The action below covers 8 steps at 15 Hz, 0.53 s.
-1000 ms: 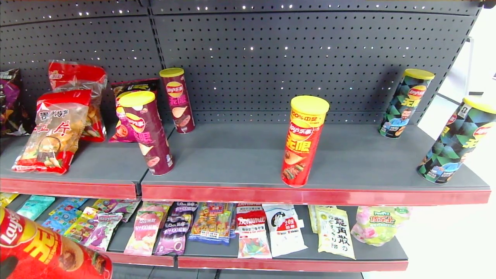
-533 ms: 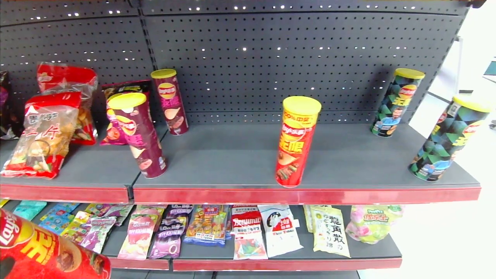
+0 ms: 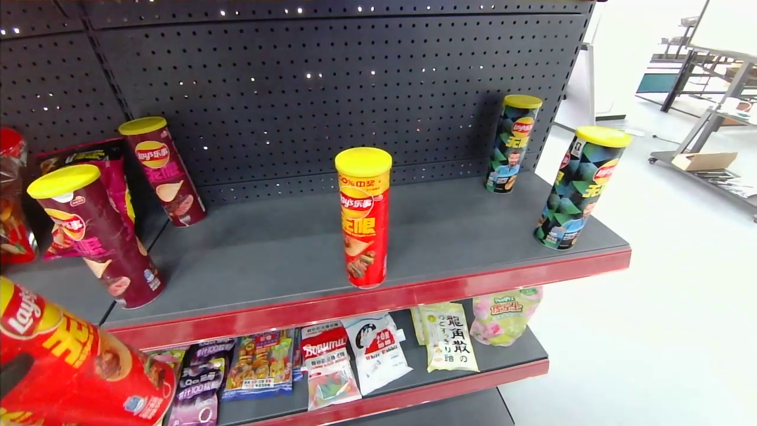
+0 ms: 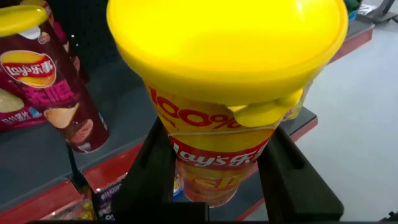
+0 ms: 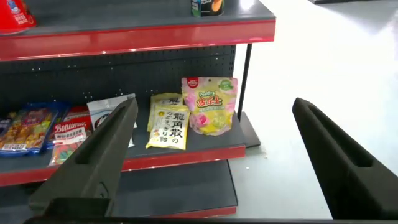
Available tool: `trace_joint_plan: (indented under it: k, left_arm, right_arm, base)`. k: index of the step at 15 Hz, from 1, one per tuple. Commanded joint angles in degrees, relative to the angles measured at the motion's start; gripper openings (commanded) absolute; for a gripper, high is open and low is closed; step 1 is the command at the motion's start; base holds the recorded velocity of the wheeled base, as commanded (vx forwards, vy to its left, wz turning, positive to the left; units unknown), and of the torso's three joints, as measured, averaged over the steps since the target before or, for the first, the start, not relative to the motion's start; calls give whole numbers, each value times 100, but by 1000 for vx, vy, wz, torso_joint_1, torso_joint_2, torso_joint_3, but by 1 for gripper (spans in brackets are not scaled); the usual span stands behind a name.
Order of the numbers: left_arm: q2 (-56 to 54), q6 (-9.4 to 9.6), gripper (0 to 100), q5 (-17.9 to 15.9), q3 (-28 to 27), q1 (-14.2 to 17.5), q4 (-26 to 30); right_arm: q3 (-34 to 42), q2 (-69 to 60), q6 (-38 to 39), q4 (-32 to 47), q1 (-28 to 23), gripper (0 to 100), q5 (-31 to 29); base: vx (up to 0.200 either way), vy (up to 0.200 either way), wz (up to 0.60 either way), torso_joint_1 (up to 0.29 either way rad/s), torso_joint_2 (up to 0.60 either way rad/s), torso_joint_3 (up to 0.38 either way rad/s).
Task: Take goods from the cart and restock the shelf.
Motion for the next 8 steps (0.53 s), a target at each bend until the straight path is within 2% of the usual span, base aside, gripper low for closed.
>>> trace_joint_plan:
  k: [1, 5, 8]
  left_arm:
    - [681, 2, 0, 2, -16, 9, -390]
    - [2500, 28, 0, 19, -649, -17, -1348]
    - [3784, 28, 0, 19, -816, -184, -2376]
  right_arm:
    - [0, 9, 1, -1, 8, 100, 1]
    - [0, 9, 1, -10, 8, 100, 1]
    - [0, 9, 1, -1, 8, 100, 1]
  base:
    - [0, 0, 0, 0, 0, 0]
    - [0, 0, 0, 0, 0, 0]
    - [0, 0, 0, 0, 0, 0]
